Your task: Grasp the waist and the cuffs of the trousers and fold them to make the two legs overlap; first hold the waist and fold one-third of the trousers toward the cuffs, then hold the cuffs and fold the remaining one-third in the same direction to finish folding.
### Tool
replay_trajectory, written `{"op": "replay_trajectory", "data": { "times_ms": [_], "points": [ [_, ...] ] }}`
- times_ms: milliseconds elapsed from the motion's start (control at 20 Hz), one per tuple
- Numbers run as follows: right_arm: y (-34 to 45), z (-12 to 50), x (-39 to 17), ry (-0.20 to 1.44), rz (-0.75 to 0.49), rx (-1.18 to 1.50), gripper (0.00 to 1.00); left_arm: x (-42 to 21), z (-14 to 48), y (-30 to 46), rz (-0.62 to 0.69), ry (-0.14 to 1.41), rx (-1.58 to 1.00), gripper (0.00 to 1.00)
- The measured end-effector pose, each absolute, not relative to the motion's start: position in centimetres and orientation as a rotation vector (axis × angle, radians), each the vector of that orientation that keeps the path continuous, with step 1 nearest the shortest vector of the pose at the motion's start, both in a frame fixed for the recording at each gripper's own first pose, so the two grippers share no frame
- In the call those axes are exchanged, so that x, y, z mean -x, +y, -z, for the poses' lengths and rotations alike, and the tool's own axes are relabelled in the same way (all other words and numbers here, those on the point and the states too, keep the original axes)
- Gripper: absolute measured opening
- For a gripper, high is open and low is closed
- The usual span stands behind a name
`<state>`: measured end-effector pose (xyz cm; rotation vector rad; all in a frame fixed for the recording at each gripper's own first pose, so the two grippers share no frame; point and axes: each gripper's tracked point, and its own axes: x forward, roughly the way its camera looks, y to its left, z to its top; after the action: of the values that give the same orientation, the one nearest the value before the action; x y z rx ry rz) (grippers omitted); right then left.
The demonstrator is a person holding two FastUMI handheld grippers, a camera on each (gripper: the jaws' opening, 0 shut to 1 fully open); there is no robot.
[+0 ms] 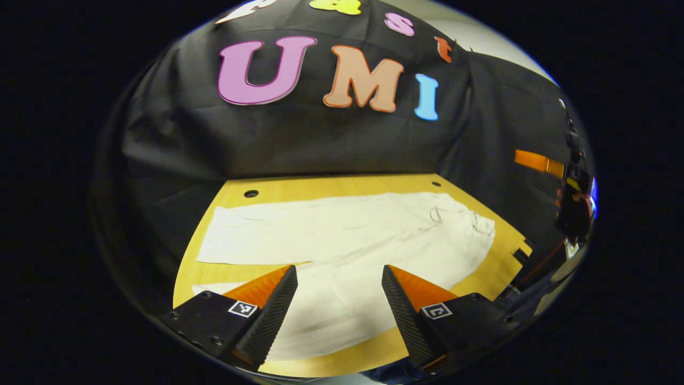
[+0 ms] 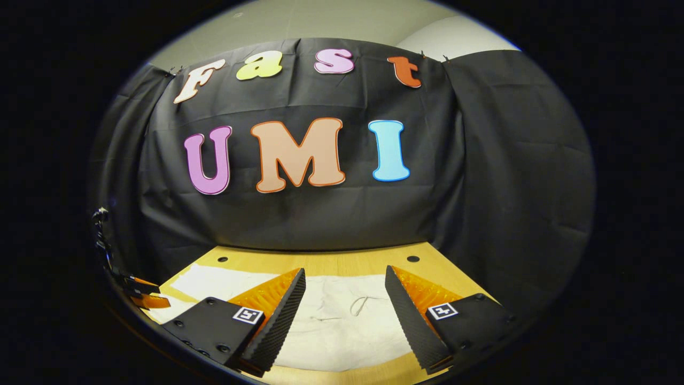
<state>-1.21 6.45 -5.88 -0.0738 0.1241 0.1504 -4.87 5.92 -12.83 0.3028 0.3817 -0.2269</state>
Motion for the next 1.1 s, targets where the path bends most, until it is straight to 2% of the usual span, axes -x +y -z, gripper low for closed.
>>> {"op": "replay_trajectory", "data": {
  "times_ms": [350, 400, 550, 650, 700, 750, 850, 900, 950, 1000, 1050, 1100],
  "points": [
    [7.5, 8.6, 3.2, 0.188, -0.147, 0.121, 0.96, 9.8, 21.2, 8.5, 0.483, 0.713, -0.582, 0.95],
    [7.7, 8.7, 3.4, 0.193, -0.148, 0.126, 0.92, 10.6, 22.1, 9.0, 0.513, 0.753, -0.617, 0.95],
    [8.6, 8.9, 4.1, 0.197, -0.151, 0.123, 0.92, 12.4, 24.7, 10.9, 0.588, 0.851, -0.721, 0.93],
    [9.1, 9.0, 4.5, 0.202, -0.153, 0.111, 0.92, 13.1, 25.5, 12.1, 0.614, 0.893, -0.77, 0.93],
    [9.2, 9.0, 4.6, 0.204, -0.153, 0.112, 0.96, 13.3, 25.8, 12.8, 0.622, 0.911, -0.787, 0.94],
    [9.3, 9.1, 4.7, 0.206, -0.152, 0.119, 0.92, 13.5, 26.1, 13.5, 0.627, 0.929, -0.802, 0.94],
    [9.5, 9.3, 5.0, 0.214, -0.149, 0.134, 0.92, 13.5, 26.4, 14.6, 0.63, 0.95, -0.832, 0.93],
    [9.5, 9.5, 5.1, 0.218, -0.147, 0.136, 0.96, 13.3, 26.5, 15.3, 0.624, 0.964, -0.849, 0.93],
    [9.5, 9.6, 5.2, 0.221, -0.145, 0.134, 0.96, 12.9, 26.4, 16.2, 0.616, 0.975, -0.864, 0.93],
    [9.5, 9.7, 5.3, 0.222, -0.143, 0.131, 0.92, 12.7, 26.3, 16.9, 0.607, 0.985, -0.878, 0.93],
    [9.4, 9.7, 5.3, 0.222, -0.14, 0.129, 0.96, 12.4, 26.2, 17.6, 0.601, 0.992, -0.888, 0.93],
    [9.3, 9.6, 5.2, 0.222, -0.135, 0.13, 0.92, 12.2, 26.1, 18.1, 0.591, 1.0, -0.893, 0.93]
  ]
}}
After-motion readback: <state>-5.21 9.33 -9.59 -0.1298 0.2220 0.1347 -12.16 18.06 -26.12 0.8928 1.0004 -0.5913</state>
